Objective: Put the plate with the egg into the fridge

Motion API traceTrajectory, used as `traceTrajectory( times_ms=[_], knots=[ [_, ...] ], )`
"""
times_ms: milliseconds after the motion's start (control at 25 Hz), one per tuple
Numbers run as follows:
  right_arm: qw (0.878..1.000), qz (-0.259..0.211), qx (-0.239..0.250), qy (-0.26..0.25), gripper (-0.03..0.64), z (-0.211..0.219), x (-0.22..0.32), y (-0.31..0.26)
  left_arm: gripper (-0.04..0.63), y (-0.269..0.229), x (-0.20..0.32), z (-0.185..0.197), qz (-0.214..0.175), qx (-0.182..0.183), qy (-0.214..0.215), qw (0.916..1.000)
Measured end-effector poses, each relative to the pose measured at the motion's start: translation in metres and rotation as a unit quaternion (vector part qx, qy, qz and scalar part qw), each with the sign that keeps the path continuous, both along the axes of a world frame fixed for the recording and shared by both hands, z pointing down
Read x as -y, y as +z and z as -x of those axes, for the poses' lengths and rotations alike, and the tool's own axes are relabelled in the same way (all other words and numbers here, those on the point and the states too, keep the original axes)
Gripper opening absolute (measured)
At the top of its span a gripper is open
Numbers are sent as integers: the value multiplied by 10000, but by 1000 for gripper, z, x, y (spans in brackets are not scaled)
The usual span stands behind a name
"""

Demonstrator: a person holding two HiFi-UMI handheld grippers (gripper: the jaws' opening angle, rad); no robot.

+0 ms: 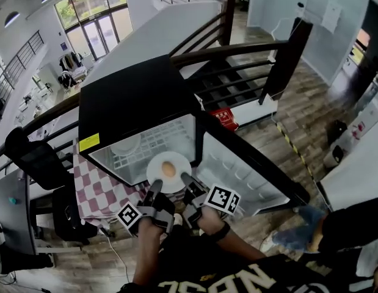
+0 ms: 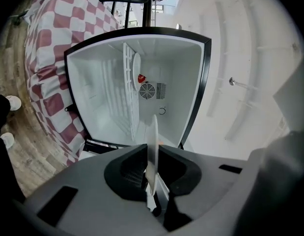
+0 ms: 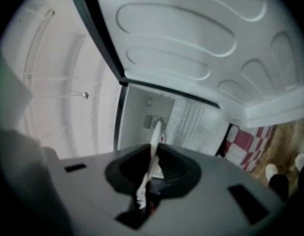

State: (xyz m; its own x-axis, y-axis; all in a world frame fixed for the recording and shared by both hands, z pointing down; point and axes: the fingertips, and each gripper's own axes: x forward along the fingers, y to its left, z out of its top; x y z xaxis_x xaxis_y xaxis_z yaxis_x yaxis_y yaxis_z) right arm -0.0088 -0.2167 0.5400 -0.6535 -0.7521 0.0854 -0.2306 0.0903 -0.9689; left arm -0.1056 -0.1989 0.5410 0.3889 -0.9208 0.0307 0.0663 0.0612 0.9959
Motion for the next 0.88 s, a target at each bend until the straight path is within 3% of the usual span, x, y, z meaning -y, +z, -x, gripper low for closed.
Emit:
traceTrajectory(
  times_ms=[280, 880],
  knots=[
    [9997, -95, -74, 228, 51, 8, 32, 4, 48, 3, 35, 9, 16, 23, 163, 9999],
    [9981, 243, -349, 441, 51, 16, 90, 39, 48, 39, 93, 16, 318, 158, 396, 9986]
  ],
)
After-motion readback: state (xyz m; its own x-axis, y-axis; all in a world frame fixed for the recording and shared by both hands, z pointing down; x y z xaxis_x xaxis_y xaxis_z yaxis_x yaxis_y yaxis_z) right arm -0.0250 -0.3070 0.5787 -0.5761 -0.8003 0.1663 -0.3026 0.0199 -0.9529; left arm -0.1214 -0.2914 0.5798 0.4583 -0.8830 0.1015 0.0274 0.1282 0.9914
